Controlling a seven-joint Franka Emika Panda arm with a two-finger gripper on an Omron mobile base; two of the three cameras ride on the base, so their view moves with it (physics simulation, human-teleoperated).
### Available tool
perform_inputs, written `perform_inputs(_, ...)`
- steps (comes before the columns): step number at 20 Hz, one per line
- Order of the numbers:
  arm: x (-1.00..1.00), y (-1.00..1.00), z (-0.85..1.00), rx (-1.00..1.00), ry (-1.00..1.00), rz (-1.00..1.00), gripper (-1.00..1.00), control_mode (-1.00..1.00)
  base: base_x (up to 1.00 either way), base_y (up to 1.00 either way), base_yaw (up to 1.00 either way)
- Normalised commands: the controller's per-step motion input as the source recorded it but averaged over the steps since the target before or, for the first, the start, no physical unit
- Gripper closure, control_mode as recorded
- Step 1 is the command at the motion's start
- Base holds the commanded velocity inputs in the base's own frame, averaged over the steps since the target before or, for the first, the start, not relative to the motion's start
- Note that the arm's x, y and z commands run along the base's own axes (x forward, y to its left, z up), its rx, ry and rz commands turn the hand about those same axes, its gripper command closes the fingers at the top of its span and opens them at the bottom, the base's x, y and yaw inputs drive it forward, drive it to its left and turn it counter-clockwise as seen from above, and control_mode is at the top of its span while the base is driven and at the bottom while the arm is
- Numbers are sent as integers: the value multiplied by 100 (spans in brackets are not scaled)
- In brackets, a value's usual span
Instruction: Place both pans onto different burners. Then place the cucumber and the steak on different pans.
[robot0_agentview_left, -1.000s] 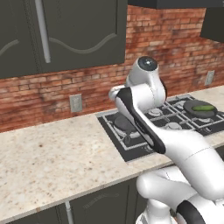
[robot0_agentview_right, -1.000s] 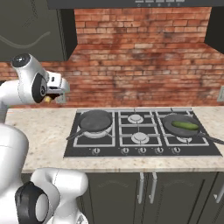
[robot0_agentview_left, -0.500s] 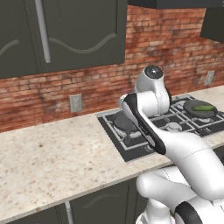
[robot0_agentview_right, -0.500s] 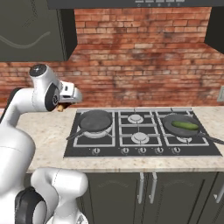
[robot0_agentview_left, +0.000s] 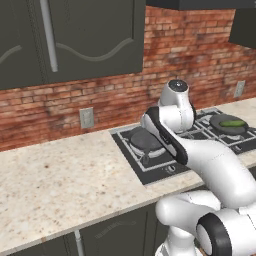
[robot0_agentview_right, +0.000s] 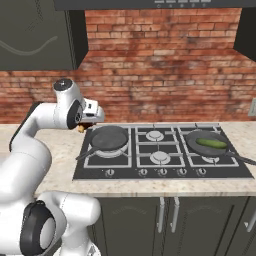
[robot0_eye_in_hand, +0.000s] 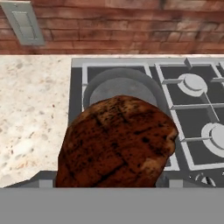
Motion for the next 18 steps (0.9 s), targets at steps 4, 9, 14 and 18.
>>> perform_inputs(4,33,-6,-17,0,1,6,100,-100,0,0,0)
perform_inputs(9,36,-5,-15,0,0,10,100,-100,0,0,0)
perform_inputs(14,29,-10,-29,0,1,8,100,-100,0,0,0)
perform_inputs(18,29,-2,-20,0,3,6,100,-100,0,0,0)
